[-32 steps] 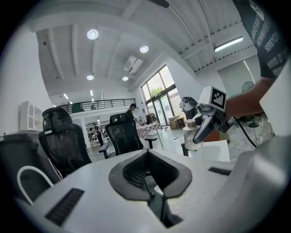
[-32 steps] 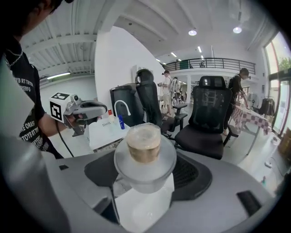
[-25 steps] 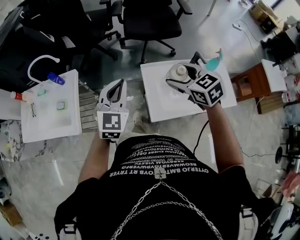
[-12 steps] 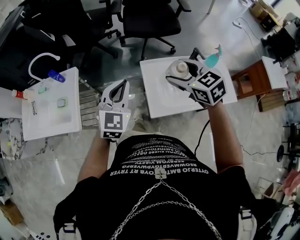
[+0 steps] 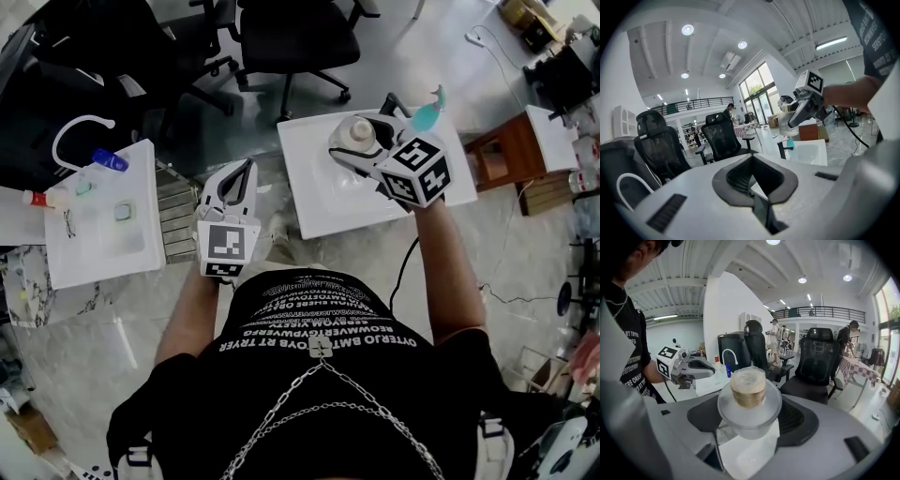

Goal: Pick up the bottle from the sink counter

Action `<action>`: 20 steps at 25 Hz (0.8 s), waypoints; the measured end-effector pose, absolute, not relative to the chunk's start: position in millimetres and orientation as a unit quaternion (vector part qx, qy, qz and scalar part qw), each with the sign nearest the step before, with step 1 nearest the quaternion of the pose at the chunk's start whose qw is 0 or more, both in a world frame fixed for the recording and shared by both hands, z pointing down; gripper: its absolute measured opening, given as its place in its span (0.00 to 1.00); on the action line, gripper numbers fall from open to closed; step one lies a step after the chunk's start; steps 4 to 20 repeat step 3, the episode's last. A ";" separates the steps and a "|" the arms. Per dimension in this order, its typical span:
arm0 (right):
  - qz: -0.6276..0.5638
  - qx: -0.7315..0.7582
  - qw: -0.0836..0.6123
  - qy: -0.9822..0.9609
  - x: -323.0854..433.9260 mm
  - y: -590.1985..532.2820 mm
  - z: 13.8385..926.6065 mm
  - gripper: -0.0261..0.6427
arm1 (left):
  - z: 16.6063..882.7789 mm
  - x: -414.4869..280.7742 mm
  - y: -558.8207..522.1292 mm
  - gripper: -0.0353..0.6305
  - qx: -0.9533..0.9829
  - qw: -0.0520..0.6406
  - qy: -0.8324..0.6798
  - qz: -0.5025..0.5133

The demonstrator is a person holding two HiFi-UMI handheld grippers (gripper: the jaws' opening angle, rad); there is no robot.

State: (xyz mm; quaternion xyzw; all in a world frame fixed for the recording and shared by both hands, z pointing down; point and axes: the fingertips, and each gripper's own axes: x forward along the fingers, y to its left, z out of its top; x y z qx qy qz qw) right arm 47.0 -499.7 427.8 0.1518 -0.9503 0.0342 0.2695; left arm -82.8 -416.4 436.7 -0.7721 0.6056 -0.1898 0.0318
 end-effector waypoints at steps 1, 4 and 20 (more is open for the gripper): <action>0.034 0.152 0.272 -0.950 45.7 -503.7 429.6 0.54 | 437.2 -83.9 -421.0 0.06 -0.773 0.031 0.605 -0.190; 0.034 0.152 0.278 -0.948 43.5 -511.4 434.1 0.54 | 437.9 -85.5 -429.9 0.06 -0.774 0.029 0.603 -0.190; 0.034 0.152 0.278 -0.948 43.5 -511.4 434.1 0.54 | 437.9 -85.5 -429.9 0.06 -0.774 0.029 0.603 -0.190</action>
